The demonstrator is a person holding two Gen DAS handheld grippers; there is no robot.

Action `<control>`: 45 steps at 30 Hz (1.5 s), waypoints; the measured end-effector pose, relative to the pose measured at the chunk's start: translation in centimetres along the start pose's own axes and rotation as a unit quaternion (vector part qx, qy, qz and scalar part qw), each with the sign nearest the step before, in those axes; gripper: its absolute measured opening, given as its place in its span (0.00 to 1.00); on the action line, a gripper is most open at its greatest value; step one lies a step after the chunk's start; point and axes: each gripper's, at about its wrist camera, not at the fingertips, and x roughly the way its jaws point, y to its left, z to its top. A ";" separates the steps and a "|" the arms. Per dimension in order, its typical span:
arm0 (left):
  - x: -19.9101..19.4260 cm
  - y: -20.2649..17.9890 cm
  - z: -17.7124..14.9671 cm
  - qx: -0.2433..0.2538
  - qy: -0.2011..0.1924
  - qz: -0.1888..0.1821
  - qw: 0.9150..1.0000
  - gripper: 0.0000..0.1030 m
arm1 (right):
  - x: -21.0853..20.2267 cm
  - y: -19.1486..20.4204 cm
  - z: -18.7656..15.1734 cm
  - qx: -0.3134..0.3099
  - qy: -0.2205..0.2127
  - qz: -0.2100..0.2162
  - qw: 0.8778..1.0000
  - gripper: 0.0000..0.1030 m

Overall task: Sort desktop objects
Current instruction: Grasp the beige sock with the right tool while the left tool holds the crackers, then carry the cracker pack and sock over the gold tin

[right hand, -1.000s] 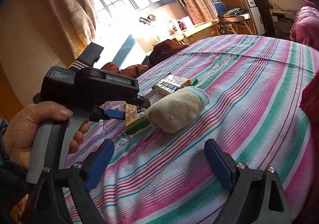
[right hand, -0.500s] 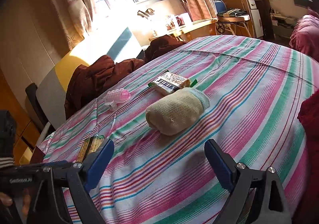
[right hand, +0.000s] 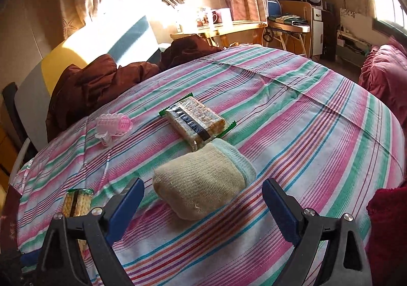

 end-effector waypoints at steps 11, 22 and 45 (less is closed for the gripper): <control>-0.2 0.6 -0.3 0.004 -0.013 0.029 0.999 0.60 | 0.5 2.3 0.2 -0.073 0.008 -0.058 0.996 0.73; 0.9 -0.6 1.3 0.012 -0.011 0.010 1.000 0.60 | -2.4 3.9 -3.7 -0.094 -0.021 0.021 0.995 0.71; 6.2 -3.9 5.1 0.058 -0.005 0.095 0.994 0.61 | -1.6 2.7 -4.0 -0.063 -0.023 0.060 0.996 0.74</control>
